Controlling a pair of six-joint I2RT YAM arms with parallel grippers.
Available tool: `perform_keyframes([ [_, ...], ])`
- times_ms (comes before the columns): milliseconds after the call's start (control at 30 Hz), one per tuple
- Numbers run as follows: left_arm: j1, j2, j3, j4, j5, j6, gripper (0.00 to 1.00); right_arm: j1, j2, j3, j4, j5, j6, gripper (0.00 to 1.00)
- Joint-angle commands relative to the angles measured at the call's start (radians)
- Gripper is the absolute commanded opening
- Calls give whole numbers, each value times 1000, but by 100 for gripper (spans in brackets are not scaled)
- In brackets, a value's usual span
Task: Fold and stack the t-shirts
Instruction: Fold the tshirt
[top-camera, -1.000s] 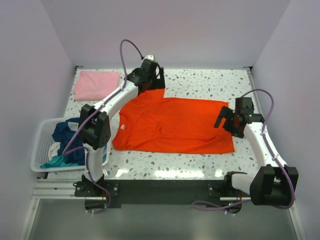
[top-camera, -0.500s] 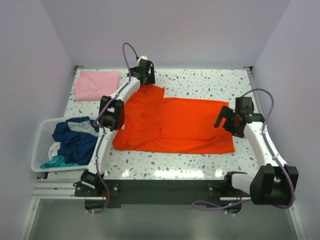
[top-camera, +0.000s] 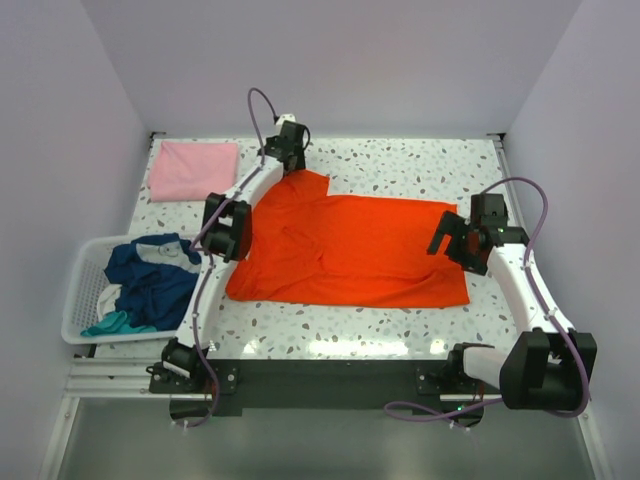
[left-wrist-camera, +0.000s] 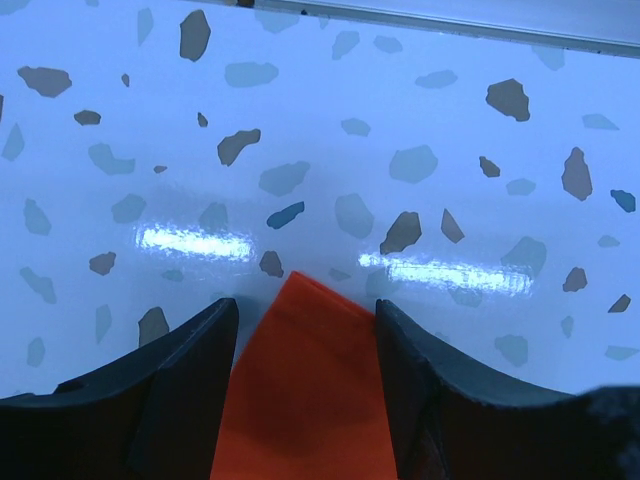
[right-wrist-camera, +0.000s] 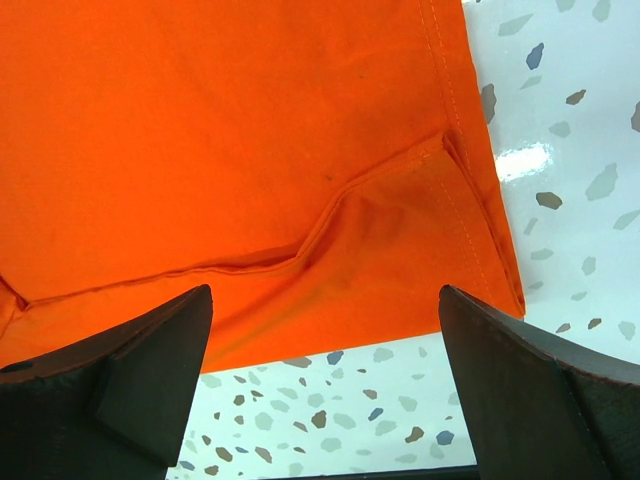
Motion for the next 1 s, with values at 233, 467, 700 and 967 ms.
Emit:
perform_keyframes([
  [233,1,19,3,-49,11,-24,36,-2,-6,6,27,-15,-8,99],
  [467,-1,-37,-36,-40,38,-19,3,0,5,19,25,0,-9,99],
  [700,-1,-161,-135,42,100,11,0,0,118,165,74,71,17,99],
  [967,-9,-293,-290,114,164,24,0,-8,528,492,42,217,6,98],
])
